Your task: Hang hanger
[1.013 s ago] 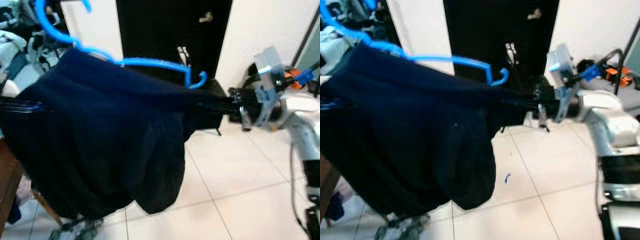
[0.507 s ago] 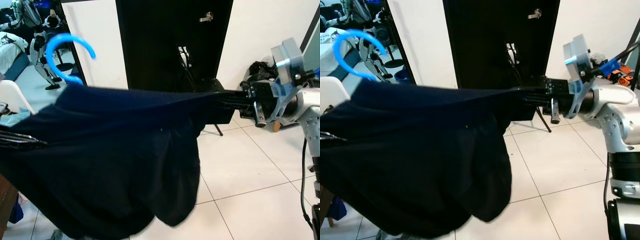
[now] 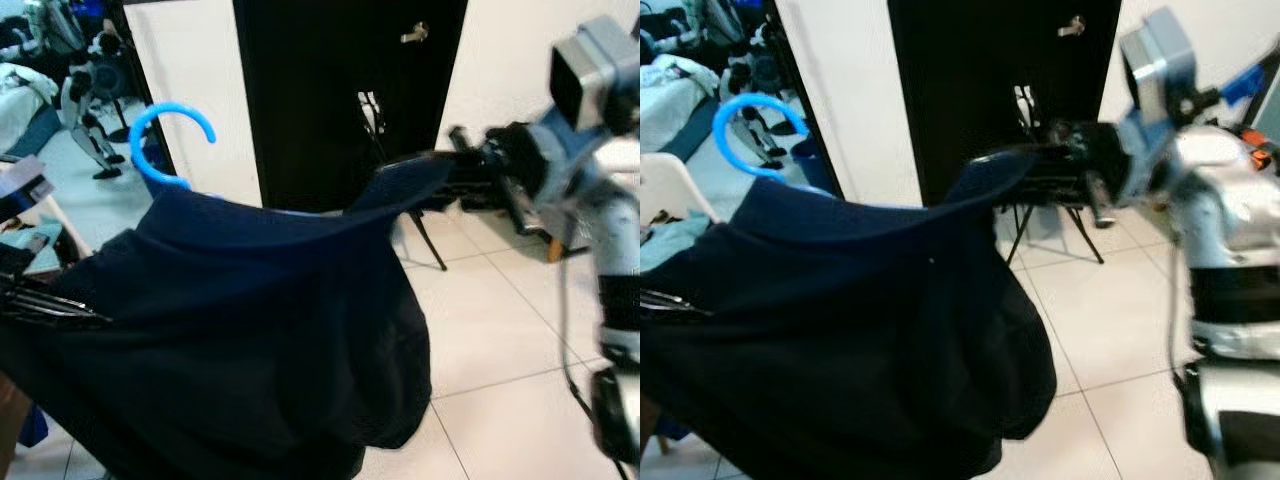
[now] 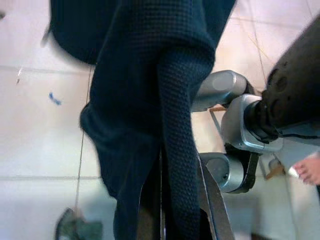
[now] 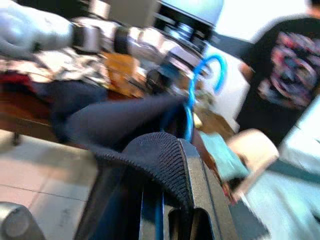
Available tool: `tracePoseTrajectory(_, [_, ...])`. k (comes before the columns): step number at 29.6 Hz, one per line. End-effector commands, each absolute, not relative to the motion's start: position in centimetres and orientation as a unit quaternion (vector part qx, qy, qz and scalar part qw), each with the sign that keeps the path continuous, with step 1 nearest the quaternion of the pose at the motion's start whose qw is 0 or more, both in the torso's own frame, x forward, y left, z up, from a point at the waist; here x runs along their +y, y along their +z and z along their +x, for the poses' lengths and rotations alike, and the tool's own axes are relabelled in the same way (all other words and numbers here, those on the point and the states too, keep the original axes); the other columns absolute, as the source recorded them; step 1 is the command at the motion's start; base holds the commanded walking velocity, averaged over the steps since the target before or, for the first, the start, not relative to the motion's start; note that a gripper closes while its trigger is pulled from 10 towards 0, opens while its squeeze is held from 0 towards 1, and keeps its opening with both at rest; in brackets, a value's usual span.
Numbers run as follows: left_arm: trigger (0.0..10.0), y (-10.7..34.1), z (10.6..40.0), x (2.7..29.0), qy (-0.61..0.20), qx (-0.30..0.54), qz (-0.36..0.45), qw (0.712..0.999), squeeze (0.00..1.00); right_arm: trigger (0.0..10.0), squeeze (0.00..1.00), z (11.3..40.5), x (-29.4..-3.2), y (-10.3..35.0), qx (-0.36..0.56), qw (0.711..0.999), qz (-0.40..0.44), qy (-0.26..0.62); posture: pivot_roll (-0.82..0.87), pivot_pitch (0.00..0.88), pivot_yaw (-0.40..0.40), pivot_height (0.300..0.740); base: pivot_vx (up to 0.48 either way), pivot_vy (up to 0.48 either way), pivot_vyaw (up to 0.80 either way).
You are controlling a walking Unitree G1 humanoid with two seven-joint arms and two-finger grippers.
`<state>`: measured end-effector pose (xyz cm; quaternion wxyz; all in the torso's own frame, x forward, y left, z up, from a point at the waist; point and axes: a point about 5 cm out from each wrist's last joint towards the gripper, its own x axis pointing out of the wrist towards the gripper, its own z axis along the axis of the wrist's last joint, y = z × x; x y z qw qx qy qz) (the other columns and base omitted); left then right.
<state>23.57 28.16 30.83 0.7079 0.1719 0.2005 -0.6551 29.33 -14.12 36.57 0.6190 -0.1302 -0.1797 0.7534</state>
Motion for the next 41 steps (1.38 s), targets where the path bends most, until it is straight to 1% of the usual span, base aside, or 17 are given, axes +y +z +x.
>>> tracePoseTrajectory(1, [0.0,30.9,23.5,27.9,-0.666,0.196,0.167,0.701,0.00,0.0,0.00,29.1,-13.6,36.9,-0.186,0.603,-0.132,0.764,-0.01,0.000,0.065,0.740,0.000,0.000,0.00])
tracePoseTrajectory(4, [0.0,31.0,23.6,27.3,-0.675,0.187,0.178,0.691,0.00,0.0,0.00,29.0,-12.4,36.6,-0.187,0.585,-0.131,0.778,0.00,0.000,0.064,0.740,0.000,0.000,0.00])
tracePoseTrajectory(10, [0.0,31.2,24.2,27.5,-0.665,0.172,0.199,0.699,0.00,0.0,0.00,29.0,-11.8,36.3,-0.187,0.580,-0.127,0.783,0.00,0.000,0.065,0.740,0.000,0.000,0.00])
tracePoseTrajectory(11, [1.0,31.5,25.2,28.2,-0.642,0.151,0.229,0.717,0.00,0.0,0.00,29.1,-11.9,36.1,-0.185,0.593,-0.128,0.774,0.00,0.000,0.063,0.740,0.000,0.000,0.00])
tracePoseTrajectory(13, [1.0,31.5,25.2,28.2,-0.642,0.151,0.229,0.717,0.00,0.0,0.00,29.1,-11.9,36.1,-0.185,0.593,-0.128,0.774,0.00,0.000,0.063,0.740,0.000,0.000,0.00])
tracePoseTrajectory(14, [0.0,31.7,26.3,28.9,-0.605,0.122,0.258,0.743,0.00,0.0,0.00,29.4,-12.5,35.6,-0.177,0.616,-0.132,0.757,0.00,0.000,0.062,0.740,0.000,0.000,0.00])
tracePoseTrajectory(15, [0.0,31.9,27.3,29.5,-0.566,0.099,0.279,0.769,0.00,0.0,0.00,29.6,-13.2,35.0,-0.171,0.640,-0.134,0.737,0.00,0.000,0.061,0.740,0.000,0.000,0.00])
tracePoseTrajectory(16, [0.0,31.9,27.3,29.5,-0.566,0.099,0.279,0.769,0.00,0.0,0.00,29.6,-13.2,35.0,-0.171,0.640,-0.134,0.737,0.00,0.000,0.061,0.740,0.000,0.000,0.00])
tracePoseTrajectory(17, [0.0,32.0,27.9,29.9,-0.536,0.084,0.297,0.786,0.00,0.0,0.00,29.7,-14.0,34.4,-0.163,0.664,-0.129,0.719,0.00,0.000,0.058,0.740,0.000,0.000,0.00])
tracePoseTrajectory(22, [0.0,32.0,28.2,30.0,-0.511,0.072,0.311,0.798,0.00,0.0,0.00,29.6,-14.6,32.3,-0.125,0.689,-0.134,0.701,0.00,0.000,0.060,0.740,0.000,0.000,0.00])
tracePoseTrajectory(23, [0.0,32.3,28.3,29.4,-0.516,0.059,0.318,0.793,0.00,4.7,0.04,29.2,-14.2,29.1,-0.055,0.696,-0.141,0.702,-0.01,0.000,0.061,0.740,0.000,0.000,0.00])
tracePoseTrajectory(26, [0.0,32.4,28.3,29.1,-0.518,0.053,0.320,0.791,0.00,4.7,0.04,29.1,-14.0,28.0,-0.032,0.697,-0.144,0.702,-0.01,0.000,0.061,0.740,0.000,0.000,0.00])
tracePoseTrajectory(27, [0.0,32.6,28.4,28.7,-0.524,0.046,0.323,0.787,0.00,10.0,0.70,29.0,-13.7,27.0,-0.016,0.701,-0.139,0.700,-0.01,0.000,0.063,0.740,0.000,0.000,0.00])
tracePoseTrajectory(28, [0.0,32.6,28.4,28.7,-0.524,0.046,0.323,0.787,0.00,10.0,0.70,29.0,-13.7,27.0,-0.016,0.701,-0.139,0.700,-0.01,0.000,0.063,0.740,0.000,0.000,0.00])
tracePoseTrajectory(29, [0.0,32.8,28.5,28.2,-0.530,0.040,0.328,0.781,0.00,10.0,1.00,29.1,-13.3,26.4,-0.006,0.705,-0.137,0.696,-0.01,0.000,0.063,0.740,0.000,0.000,0.00])
tracePoseTrajectory(35, [0.0,33.0,29.6,26.4,-0.554,0.010,0.343,0.759,0.00,10.0,1.00,29.2,-13.0,25.8,0.002,0.712,-0.130,0.690,-0.01,0.000,0.065,0.740,0.000,0.000,0.00])
tracePoseTrajectory(41, [0.0,33.4,29.8,25.3,-0.564,-0.010,0.344,0.751,0.00,10.0,1.00,28.6,-16.1,27.9,-0.014,0.716,-0.132,0.685,-0.01,0.000,0.066,0.740,0.000,0.000,0.00])
